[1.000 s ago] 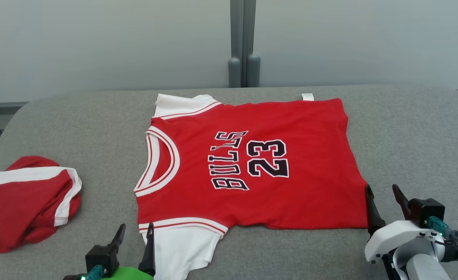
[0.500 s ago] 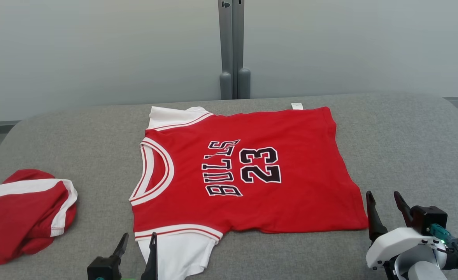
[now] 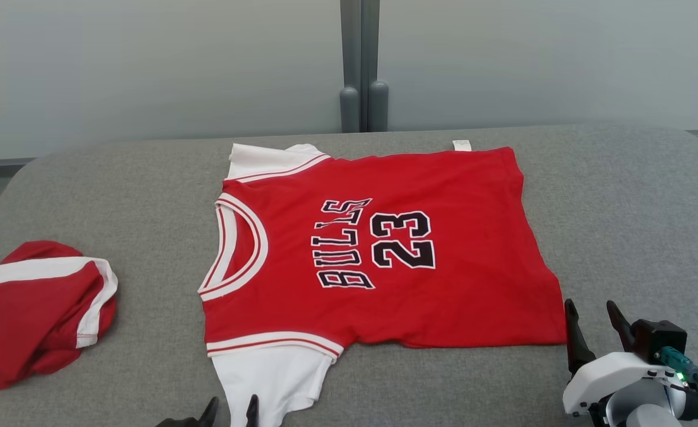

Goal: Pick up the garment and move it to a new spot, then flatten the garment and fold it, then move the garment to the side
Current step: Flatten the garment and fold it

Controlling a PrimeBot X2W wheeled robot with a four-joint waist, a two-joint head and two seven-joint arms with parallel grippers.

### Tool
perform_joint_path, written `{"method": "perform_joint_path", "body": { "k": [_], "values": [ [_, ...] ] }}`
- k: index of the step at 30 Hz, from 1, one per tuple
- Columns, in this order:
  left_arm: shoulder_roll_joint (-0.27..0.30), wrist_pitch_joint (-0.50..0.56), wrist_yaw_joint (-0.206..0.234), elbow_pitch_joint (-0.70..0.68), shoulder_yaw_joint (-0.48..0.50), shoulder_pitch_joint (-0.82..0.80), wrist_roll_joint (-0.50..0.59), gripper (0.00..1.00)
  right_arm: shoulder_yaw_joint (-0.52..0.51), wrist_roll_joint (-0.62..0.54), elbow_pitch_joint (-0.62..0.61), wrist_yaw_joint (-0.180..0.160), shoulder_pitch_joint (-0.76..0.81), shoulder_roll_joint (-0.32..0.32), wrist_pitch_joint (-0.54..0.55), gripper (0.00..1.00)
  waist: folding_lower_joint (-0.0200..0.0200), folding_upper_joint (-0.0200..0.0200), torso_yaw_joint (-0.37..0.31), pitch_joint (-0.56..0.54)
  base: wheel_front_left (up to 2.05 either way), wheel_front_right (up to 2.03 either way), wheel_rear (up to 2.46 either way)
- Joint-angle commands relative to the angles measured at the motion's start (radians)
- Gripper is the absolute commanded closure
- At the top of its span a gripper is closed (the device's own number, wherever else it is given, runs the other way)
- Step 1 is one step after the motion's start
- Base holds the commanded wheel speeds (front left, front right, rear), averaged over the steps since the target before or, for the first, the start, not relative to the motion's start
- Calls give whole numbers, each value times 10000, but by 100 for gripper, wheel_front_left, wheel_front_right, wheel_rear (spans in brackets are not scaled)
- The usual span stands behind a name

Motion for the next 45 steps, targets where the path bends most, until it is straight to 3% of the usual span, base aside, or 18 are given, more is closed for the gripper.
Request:
{"method": "perform_joint_path", "body": {
  "k": [1, 11, 12, 14, 16, 17, 23, 42, 43, 44, 45],
  "values": [
    [29, 1, -33, 109, -44, -47, -100, 0, -40, 8, -20, -15, -37, -12, -33, 0, 0, 0, 64, 52, 0, 0, 0],
    [28, 10, -79, 1060, -556, -158, -675, 0, 20, 88, 2, -15, -184, -14, -33, 0, 0, 0, 244, 128, 0, 0, 0],
    [26, 21, -95, 1238, -742, -200, -781, 8, 26, 82, -15, -15, -207, -15, -33, 0, 0, 0, 262, 158, 0, 0, 0],
    [20, 23, -124, 1340, -969, -230, -956, 53, 5, 62, -16, -15, -216, -15, -33, 0, 0, 0, 279, 185, 0, 0, 0],
    [2, 24, -155, 1413, -1202, -264, -1146, 77, -28, 5, 4, -15, -216, -15, -31, 0, 0, 0, 290, 216, 0, 0, 0],
    [2, 26, -165, 1435, -1305, -271, -1315, 100, -43, -16, 36, -15, -224, -15, -33, 0, 0, 0, 295, 236, 0, 0, 0],
    [14, 43, -180, 1392, -1926, -480, -1691, 100, -202, -111, 266, -15, -318, -13, -33, 0, 0, 0, 467, 388, 0, 0, 0],
    [231, 6, -177, 530, -1480, -518, -1168, 100, -1222, -551, 2870, -15, -580, -5, -4, 0, 0, 0, 1425, 580, 0, 0, 0],
    [235, 6, -177, 500, -1502, -514, -1178, 100, -1216, -505, 3017, -15, -617, 0, 2, 5, 0, 0, 1443, 576, 0, 0, 0],
    [239, 7, -177, 481, -1524, -518, -1196, 100, -1178, -483, 3102, -15, -654, 9, 5, 62, 0, 0, 1452, 577, 0, 0, 0],
    [240, 6, -177, 442, -1533, -537, -1215, 100, -1140, -470, 3158, -15, -668, 12, 5, 100, 0, 0, 1454, 573, 0, 0, 0]
  ]
}}
